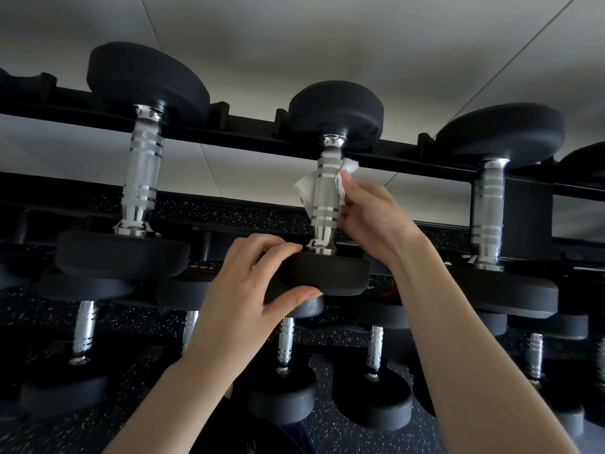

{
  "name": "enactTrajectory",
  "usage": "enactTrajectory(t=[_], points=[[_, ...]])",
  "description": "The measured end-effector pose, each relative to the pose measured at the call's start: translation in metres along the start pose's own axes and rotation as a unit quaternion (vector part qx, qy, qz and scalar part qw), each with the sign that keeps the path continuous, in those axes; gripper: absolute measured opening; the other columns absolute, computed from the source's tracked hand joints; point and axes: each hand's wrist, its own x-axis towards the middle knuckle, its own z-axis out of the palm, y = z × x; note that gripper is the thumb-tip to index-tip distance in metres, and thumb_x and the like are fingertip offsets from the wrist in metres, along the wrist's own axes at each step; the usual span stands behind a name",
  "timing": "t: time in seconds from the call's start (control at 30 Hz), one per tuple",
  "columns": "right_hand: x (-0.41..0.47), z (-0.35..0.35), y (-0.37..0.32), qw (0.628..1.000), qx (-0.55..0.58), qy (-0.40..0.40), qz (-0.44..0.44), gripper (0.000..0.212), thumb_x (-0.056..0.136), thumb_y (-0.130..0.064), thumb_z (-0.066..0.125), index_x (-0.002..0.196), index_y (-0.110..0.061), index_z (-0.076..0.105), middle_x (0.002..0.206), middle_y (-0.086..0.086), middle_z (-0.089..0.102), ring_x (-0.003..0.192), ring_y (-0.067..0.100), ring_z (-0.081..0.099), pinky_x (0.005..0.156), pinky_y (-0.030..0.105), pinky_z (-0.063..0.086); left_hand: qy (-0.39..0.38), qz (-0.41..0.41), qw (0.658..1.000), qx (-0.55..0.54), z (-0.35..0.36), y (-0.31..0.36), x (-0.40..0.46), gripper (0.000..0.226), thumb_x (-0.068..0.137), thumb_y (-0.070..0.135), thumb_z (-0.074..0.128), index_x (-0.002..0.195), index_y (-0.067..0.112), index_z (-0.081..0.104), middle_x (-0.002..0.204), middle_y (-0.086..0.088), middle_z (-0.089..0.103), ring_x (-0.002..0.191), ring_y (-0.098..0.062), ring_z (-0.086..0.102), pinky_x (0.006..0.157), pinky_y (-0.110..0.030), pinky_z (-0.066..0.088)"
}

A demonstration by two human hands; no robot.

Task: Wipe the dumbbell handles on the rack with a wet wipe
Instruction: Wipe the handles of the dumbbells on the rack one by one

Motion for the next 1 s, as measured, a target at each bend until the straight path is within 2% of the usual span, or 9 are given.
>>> enactTrajectory(t=[0.1, 0.27, 0.4, 0.47, 0.57, 0.7, 0.8, 0.87, 1.0], points=[[-0.009, -0.004, 0.004, 0.999, -0.033, -0.018, 0.019, 0.032, 0.098, -0.022, 0.042, 0.106, 0.003, 0.059, 0.086, 0.009, 0.068, 0.078, 0.020, 0.066, 0.074, 0.032, 0.056, 0.000, 0.002, 1.000, 0.001, 0.000, 0.000, 0.000, 0.052, 0.085, 0.053, 0.057, 0.117, 0.013, 0.063, 0.111, 0.004, 0.055, 0.103, -0.018, 0.052, 0.089, -0.018, 0.038], [-0.023, -0.007, 0.009, 0.993, -0.106, -0.027, 0.043, 0.038, 0.097, -0.022, 0.044, 0.116, 0.008, 0.056, 0.102, 0.019, 0.066, 0.089, 0.027, 0.063, 0.089, 0.037, 0.053, 0.008, 0.004, 1.000, -0.002, 0.001, -0.001, 0.001, 0.052, 0.085, 0.053, 0.057, 0.115, 0.012, 0.065, 0.110, 0.003, 0.055, 0.102, -0.019, 0.052, 0.088, -0.018, 0.038], [-0.031, -0.005, 0.008, 0.975, -0.222, 0.007, 0.029, 0.037, 0.097, -0.022, 0.047, 0.107, 0.012, 0.056, 0.098, 0.025, 0.064, 0.082, 0.023, 0.060, 0.085, 0.036, 0.052, 0.011, 0.007, 1.000, -0.008, 0.002, -0.001, 0.001, 0.052, 0.084, 0.053, 0.057, 0.115, 0.011, 0.065, 0.110, 0.003, 0.055, 0.101, -0.019, 0.052, 0.086, -0.020, 0.039], [-0.036, -0.004, 0.005, 0.951, -0.309, 0.007, 0.025, 0.028, 0.096, -0.023, 0.049, 0.096, 0.001, 0.063, 0.096, 0.022, 0.067, 0.081, 0.022, 0.059, 0.085, 0.045, 0.048, 0.013, 0.007, 1.000, -0.011, 0.003, -0.001, 0.001, 0.053, 0.085, 0.054, 0.056, 0.115, 0.012, 0.065, 0.110, 0.003, 0.055, 0.101, -0.019, 0.052, 0.085, -0.023, 0.041], [-0.047, 0.000, -0.005, 0.907, -0.420, -0.003, 0.023, 0.022, 0.097, -0.020, 0.049, 0.079, -0.018, 0.061, 0.075, -0.004, 0.066, 0.069, 0.006, 0.057, 0.070, 0.026, 0.043, 0.014, 0.006, 1.000, -0.010, 0.004, -0.003, 0.001, 0.054, 0.084, 0.055, 0.056, 0.116, 0.012, 0.064, 0.110, 0.002, 0.055, 0.101, -0.019, 0.052, 0.084, -0.026, 0.041], [-0.056, 0.003, -0.015, 0.818, -0.575, 0.006, -0.003, 0.016, 0.094, -0.024, 0.052, 0.087, -0.010, 0.052, 0.086, -0.001, 0.062, 0.080, 0.016, 0.057, 0.072, 0.029, 0.046, 0.012, 0.007, 1.000, -0.013, 0.004, -0.004, 0.000, 0.055, 0.085, 0.057, 0.054, 0.116, 0.013, 0.063, 0.111, 0.003, 0.055, 0.102, -0.017, 0.050, 0.084, -0.025, 0.041], [-0.061, 0.007, -0.010, 0.805, -0.588, 0.057, -0.053, 0.015, 0.090, -0.024, 0.060, 0.095, -0.020, 0.046, 0.082, -0.008, 0.057, 0.074, 0.001, 0.054, 0.062, 0.006, 0.042, 0.015, 0.009, 1.000, -0.018, 0.005, -0.005, 0.000, 0.055, 0.086, 0.058, 0.052, 0.116, 0.014, 0.063, 0.111, 0.004, 0.055, 0.103, -0.015, 0.049, 0.081, -0.026, 0.042], [-0.062, 0.010, -0.007, 0.811, -0.567, 0.090, -0.112, 0.013, 0.086, -0.021, 0.066, 0.092, -0.021, 0.054, 0.077, -0.018, 0.058, 0.070, -0.010, 0.055, 0.062, -0.002, 0.039, 0.019, 0.014, 1.000, -0.015, 0.005, -0.006, 0.000, 0.055, 0.086, 0.058, 0.051, 0.116, 0.014, 0.063, 0.111, 0.005, 0.054, 0.103, -0.015, 0.049, 0.079, -0.027, 0.045], [-0.058, 0.013, -0.005, 0.814, -0.546, 0.099, -0.172, 0.010, 0.079, -0.026, 0.072, 0.088, -0.022, 0.070, 0.079, -0.008, 0.067, 0.074, 0.004, 0.061, 0.065, 0.012, 0.049, 0.025, 0.010, 1.000, -0.016, 0.006, -0.006, -0.001, 0.054, 0.085, 0.059, 0.051, 0.116, 0.016, 0.063, 0.111, 0.007, 0.053, 0.103, -0.013, 0.049, 0.077, -0.027, 0.049]])
